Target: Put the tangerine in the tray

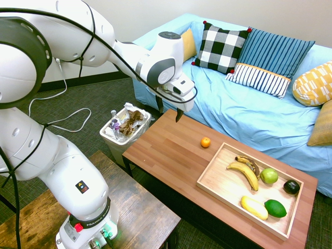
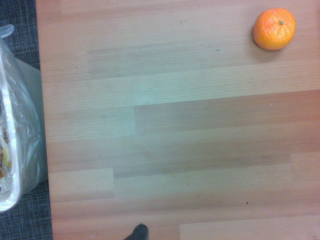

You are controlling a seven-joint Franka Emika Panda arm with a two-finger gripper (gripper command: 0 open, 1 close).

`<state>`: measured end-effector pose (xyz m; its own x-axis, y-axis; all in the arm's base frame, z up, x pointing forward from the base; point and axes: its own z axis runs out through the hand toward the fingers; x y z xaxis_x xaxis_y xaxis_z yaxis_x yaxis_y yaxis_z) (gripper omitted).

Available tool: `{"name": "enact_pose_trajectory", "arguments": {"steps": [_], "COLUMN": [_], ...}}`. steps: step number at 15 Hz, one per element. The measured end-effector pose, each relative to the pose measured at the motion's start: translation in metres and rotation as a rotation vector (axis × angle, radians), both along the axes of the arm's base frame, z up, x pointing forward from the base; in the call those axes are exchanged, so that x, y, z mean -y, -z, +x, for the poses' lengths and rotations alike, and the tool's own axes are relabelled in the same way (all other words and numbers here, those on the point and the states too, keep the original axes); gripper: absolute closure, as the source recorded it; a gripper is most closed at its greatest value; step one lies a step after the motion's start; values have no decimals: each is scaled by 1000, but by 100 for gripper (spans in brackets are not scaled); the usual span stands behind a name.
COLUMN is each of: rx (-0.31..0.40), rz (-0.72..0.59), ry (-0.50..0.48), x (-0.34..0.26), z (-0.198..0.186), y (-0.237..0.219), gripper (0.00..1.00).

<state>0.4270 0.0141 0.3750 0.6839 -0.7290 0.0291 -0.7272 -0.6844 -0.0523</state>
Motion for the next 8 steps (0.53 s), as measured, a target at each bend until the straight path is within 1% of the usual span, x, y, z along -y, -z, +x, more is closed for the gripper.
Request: {"name": "enact_pose_trajectory", "arguments": {"steps": [2,4,6,8], "rx": [5,33,53,45], "rz": [1,1,-8,-18], "ry": [0,23,85,159], "x": [0,0,5,14], "z": [3,18,46,81], "y": [0,9,32,67], "gripper": [0,0,0,0]}}
